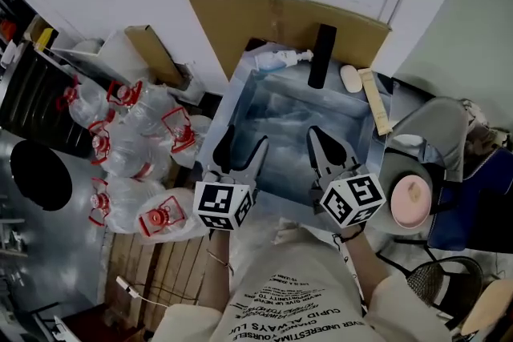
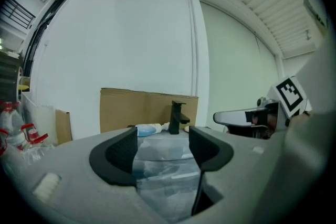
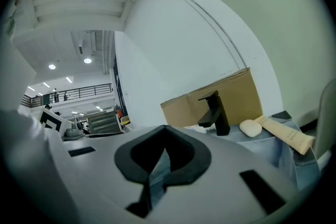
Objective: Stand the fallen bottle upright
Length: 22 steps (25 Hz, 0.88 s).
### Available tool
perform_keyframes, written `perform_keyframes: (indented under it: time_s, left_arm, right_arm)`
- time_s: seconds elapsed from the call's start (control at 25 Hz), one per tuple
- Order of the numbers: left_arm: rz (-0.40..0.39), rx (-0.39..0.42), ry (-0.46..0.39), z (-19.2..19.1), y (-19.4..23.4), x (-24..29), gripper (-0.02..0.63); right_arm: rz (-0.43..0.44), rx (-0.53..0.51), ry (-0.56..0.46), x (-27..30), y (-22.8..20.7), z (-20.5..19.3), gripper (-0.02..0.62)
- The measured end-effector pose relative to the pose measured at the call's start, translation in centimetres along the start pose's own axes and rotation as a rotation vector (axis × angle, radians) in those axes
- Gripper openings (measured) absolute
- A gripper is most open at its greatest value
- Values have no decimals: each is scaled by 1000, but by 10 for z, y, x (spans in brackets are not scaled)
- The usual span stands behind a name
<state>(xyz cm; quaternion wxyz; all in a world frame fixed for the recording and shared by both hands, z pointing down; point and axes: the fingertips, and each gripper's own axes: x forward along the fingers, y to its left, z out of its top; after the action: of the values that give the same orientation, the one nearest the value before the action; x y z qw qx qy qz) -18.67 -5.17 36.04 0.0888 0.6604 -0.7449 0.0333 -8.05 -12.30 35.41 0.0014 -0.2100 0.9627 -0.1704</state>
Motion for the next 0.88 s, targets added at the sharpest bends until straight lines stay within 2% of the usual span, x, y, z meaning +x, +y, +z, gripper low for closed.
perform_keyframes:
  time_s: [0.44, 0.72, 0.88]
  left_arm:
    - [-29, 28, 22, 5, 20, 46, 293]
    - [-72, 119, 65, 11, 32, 80, 293]
    - [-121, 173, 89, 14, 36, 101, 293]
  right_arm:
    - [-15, 35, 23, 35, -15, -10, 5]
    - [-59, 55, 19, 44, -27, -11, 5]
    - [-107, 67, 10, 48, -34, -13, 5]
